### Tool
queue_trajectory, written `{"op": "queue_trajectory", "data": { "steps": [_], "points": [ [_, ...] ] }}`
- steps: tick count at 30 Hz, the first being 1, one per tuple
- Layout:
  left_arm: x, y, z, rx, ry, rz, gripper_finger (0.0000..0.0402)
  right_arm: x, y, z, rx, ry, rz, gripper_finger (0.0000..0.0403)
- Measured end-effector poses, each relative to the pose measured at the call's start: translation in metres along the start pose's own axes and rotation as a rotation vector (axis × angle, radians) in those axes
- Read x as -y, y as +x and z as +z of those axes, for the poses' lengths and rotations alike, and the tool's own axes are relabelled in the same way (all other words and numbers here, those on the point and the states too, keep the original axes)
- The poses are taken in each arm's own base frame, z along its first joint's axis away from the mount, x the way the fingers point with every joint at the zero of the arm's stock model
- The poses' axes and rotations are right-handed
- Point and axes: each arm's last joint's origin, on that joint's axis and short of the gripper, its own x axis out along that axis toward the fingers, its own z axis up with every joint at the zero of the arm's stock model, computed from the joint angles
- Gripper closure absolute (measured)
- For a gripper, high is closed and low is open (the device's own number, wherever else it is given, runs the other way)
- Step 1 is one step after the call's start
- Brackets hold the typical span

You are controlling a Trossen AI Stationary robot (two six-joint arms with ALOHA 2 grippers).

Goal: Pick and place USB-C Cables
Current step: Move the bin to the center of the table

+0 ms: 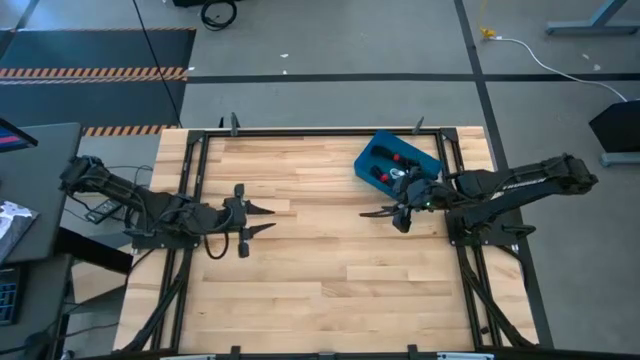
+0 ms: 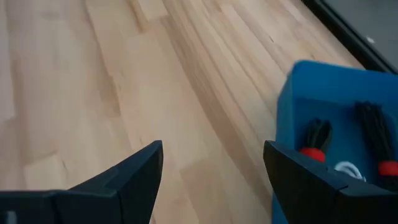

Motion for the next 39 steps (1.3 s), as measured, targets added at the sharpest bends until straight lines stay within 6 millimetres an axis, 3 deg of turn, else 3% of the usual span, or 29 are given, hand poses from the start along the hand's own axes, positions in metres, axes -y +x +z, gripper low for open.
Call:
{"op": "queue_trajectory", "data": {
  "steps": [8, 15, 23, 27, 30, 39],
  "points": [
    [-0.001, 0.001, 0.000, 0.000, 0.000, 0.011, 0.0260, 0.012, 0.006, 0.003, -0.010, 0.066, -0.058, 0.0121],
    [-0.001, 0.001, 0.000, -0.001, 0.028, 0.012, 0.0260, 0.019, 0.027, 0.005, -0.130, 0.038, -0.141, 0.0136],
    [-0.001, 0.001, 0.000, -0.003, 0.029, 0.012, 0.0260, 0.009, 0.035, 0.048, -0.099, -0.083, -0.103, 0.0152],
    [0.000, 0.000, 0.000, -0.002, 0.029, 0.007, 0.0260, 0.002, 0.035, 0.075, 0.010, -0.169, -0.043, 0.0153],
    [0.002, -0.001, 0.000, 0.000, 0.032, -0.002, 0.0260, 0.005, 0.034, 0.092, 0.044, -0.154, -0.153, 0.0153],
    [0.005, -0.002, 0.000, 0.002, 0.037, -0.019, 0.0260, 0.023, 0.065, 0.110, -0.408, -0.082, -0.354, 0.0165]
  ]
}}
